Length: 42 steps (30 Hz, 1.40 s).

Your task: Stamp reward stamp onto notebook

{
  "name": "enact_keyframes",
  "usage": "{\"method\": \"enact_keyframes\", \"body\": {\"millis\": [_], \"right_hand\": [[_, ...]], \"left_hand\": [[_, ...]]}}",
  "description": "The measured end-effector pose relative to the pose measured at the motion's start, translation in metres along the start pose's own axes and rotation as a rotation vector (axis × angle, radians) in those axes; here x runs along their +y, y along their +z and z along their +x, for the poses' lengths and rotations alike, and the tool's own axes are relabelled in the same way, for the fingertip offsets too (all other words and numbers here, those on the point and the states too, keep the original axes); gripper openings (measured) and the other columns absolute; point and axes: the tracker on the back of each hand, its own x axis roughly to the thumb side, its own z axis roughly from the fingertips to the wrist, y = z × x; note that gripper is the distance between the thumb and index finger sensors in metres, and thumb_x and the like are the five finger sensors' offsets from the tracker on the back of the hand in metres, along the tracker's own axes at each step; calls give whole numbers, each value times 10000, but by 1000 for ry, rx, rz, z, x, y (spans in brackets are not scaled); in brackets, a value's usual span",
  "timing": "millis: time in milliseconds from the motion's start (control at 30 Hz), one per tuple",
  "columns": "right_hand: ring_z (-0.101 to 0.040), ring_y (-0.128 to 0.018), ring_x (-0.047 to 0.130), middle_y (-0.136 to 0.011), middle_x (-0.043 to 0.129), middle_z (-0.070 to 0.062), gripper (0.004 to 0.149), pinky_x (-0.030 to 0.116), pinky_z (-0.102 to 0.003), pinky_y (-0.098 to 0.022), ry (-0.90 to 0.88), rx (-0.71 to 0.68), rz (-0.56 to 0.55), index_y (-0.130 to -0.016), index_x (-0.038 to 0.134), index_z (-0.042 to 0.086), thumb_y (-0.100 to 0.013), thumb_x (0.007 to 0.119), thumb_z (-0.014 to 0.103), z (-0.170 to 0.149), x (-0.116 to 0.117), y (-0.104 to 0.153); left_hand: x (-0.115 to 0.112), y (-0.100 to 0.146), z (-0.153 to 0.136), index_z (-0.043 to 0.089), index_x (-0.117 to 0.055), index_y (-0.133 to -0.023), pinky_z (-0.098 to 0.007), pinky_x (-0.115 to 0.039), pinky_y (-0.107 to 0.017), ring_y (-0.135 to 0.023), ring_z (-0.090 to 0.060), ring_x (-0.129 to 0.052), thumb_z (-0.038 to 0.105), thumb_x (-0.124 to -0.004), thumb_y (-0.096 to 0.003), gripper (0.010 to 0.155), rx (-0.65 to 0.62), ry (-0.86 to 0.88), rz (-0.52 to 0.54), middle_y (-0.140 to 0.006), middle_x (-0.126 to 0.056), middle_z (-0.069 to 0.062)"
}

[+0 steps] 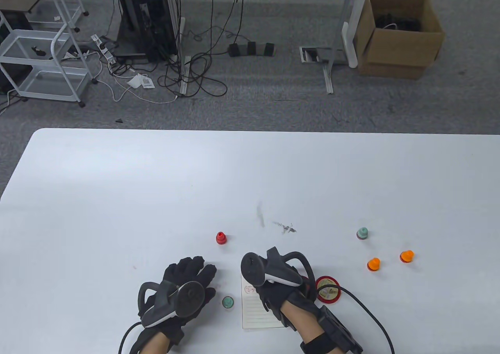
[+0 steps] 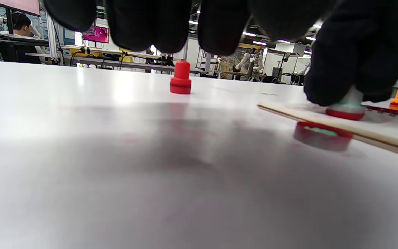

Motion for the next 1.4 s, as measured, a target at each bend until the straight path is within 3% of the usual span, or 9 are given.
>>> {"method": "enact_keyframes", "body": {"millis": [267,567,700,933,1100,1400], "right_hand": [[-227,-409,1033,-701,976,-90,443,882,-352,-355,59,-9,-26,-726,936,202,-286,907,234,5,0,3],[-216,-420,1030,-710,970,-83,443,881,-345,-360,44,-36,-164,-741,923,221,-299,897,245,0,9,21],[-248,-467,1010,-752,940,-120,460,859,-381,-391,36,-86,-199,-799,883,203,-341,868,236,-5,12,25],[-251,-453,1008,-788,926,-151,468,858,-377,-373,-418,-65,-450,-841,862,163,-378,848,223,-57,-22,56],[-250,-443,1006,-784,924,-166,466,858,-371,-364,-654,-40,-623,-847,859,147,-389,842,229,-93,-5,76],[-247,-448,1007,-781,924,-162,466,858,-367,-369,-656,-60,-613,-852,852,147,-396,834,243,-95,-4,81]], "left_hand": [[0,0,1,331,-712,-1065,-618,-612,-793,-1072,-369,-676,551,-712,-481,623,-4,-6,-2,-1171,-630,-86],[-6,-3,10,336,-706,-1067,-616,-612,-795,-1074,-366,-676,555,-709,-482,624,-41,-10,-46,-1171,-633,-82],[-7,-2,14,334,-706,-1066,-615,-617,-792,-1070,-366,-680,553,-712,-481,625,-61,-12,-53,-1167,-639,-78],[-11,-3,23,340,-691,-1075,-619,-606,-798,-1083,-367,-661,558,-730,-471,644,-99,-10,-83,-1173,-630,-75],[-16,-6,30,332,-609,-1109,-627,-583,-809,-1100,-368,-625,568,-754,-456,710,-116,-17,-111,-1181,-603,-68],[-27,-13,40,364,-579,-1105,-624,-514,-834,-1098,-355,-550,568,-789,-434,732,-132,-57,-208,-1167,-560,-30]]}}
